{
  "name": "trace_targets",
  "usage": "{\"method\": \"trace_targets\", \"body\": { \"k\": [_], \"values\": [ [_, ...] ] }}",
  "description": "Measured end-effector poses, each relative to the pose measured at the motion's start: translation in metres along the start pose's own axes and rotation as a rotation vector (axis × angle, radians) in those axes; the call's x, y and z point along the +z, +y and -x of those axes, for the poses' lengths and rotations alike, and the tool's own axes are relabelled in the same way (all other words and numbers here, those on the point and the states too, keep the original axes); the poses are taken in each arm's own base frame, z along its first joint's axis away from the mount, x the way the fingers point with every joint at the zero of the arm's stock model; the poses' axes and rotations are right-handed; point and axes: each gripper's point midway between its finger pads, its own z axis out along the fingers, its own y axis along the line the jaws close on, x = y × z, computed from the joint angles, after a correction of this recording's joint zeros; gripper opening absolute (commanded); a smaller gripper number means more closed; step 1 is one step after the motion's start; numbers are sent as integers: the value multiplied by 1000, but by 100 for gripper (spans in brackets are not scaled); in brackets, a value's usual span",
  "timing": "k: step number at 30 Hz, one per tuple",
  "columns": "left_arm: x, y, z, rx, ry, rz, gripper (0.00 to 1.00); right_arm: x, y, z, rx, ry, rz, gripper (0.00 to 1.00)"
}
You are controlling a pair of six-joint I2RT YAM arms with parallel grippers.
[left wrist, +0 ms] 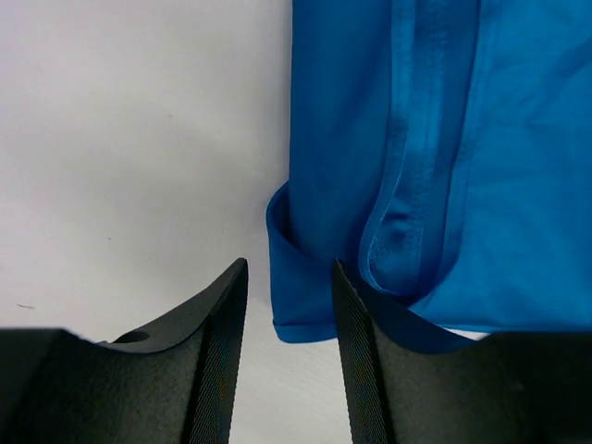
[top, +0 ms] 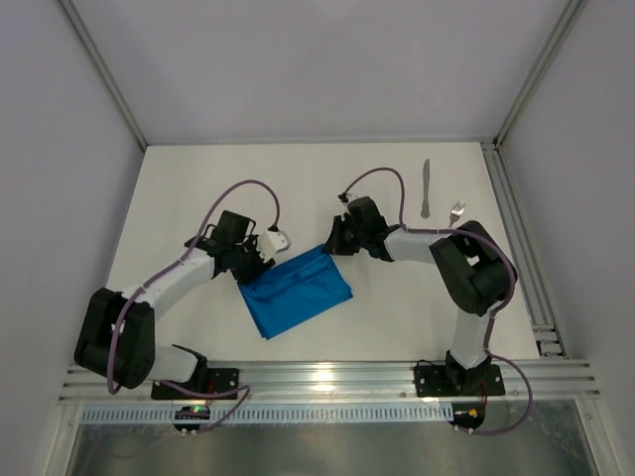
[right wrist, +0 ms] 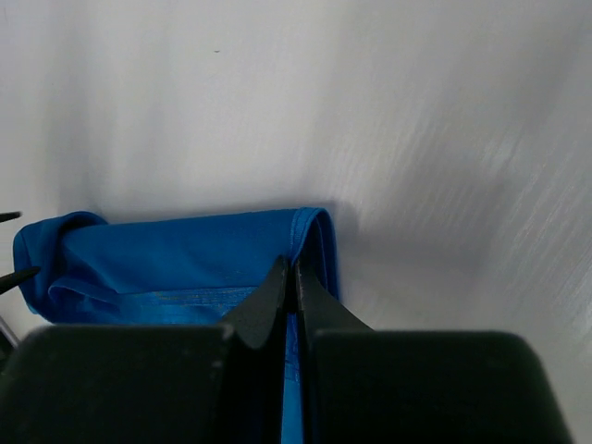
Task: Fold the napkin into a case and place the utensils inside
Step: Fold the lower triangle-folded napkin at the center of the board.
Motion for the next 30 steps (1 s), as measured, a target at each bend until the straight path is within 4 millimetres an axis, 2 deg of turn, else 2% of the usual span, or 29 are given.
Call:
{"method": "trace_targets", "body": {
  "k": [5, 7, 12, 18, 23, 26, 30],
  "values": [
    [16, -12, -25, -1, 86, -8, 33, -15, 6, -3, -4, -32, 15, 4],
    [19, -21, -32, 21, 104, -25, 33, -22, 8, -5, -2, -46, 20, 4],
    [15, -38, -47, 92, 120, -45, 41, -30, 14, -19, -17, -47, 35, 4],
    [10, -35, -53, 139, 133, -11, 52, -31, 8, -48, -15, -5, 22, 4],
    [-3, -30, -40, 83, 78, 23, 61, -32, 2, -55, 3, -4, 13, 4],
    [-23, -15, -18, -17, 18, 61, 70, -35, 1, -57, 17, -17, 13, 4],
    [-43, 4, 6, -95, -38, 107, 74, -41, -1, -61, 40, -36, 5, 4]
  ]
}}
